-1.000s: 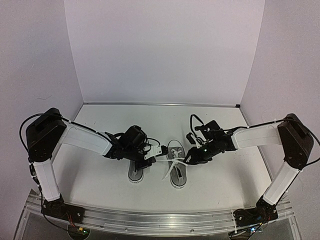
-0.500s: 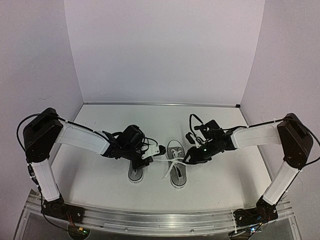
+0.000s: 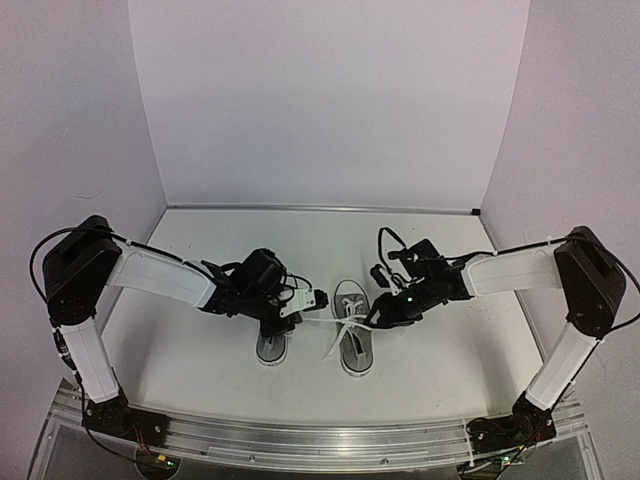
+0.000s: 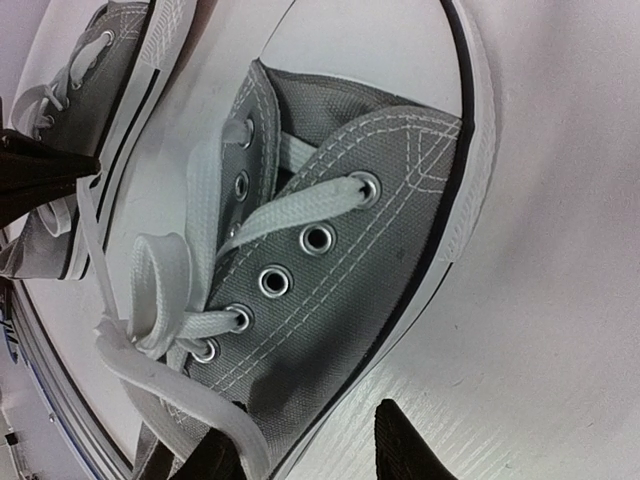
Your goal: Tie the shoes
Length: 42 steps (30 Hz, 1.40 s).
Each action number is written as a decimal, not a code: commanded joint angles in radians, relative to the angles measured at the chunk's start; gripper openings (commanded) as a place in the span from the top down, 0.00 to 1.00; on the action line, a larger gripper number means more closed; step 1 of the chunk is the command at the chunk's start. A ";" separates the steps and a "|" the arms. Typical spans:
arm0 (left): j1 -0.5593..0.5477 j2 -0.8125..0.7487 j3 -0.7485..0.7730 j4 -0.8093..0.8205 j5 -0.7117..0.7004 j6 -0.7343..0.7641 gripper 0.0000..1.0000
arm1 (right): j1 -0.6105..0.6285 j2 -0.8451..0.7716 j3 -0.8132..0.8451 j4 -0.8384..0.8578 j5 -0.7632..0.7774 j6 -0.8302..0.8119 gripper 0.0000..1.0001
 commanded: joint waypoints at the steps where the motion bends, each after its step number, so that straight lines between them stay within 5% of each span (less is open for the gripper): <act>1: 0.008 -0.027 0.010 -0.032 0.010 0.013 1.00 | 0.000 0.004 0.044 -0.001 -0.021 -0.023 0.59; 10: 0.006 -0.009 0.034 -0.032 0.051 0.012 1.00 | 0.001 0.043 0.088 -0.023 -0.035 -0.055 0.59; 25: 0.006 -0.009 0.025 -0.052 0.063 0.014 0.99 | 0.001 -0.039 0.044 -0.027 -0.033 -0.033 0.80; 29: 0.005 -0.039 0.041 0.008 0.158 -0.010 0.87 | 0.001 -0.042 0.034 -0.002 -0.070 -0.022 1.00; 36: 0.006 -0.075 0.083 0.093 0.255 -0.044 0.65 | 0.015 -0.035 0.006 0.041 -0.091 -0.004 1.00; 42: 0.009 -0.046 0.133 0.140 0.263 -0.038 0.60 | 0.023 -0.047 -0.015 0.074 -0.072 0.021 1.00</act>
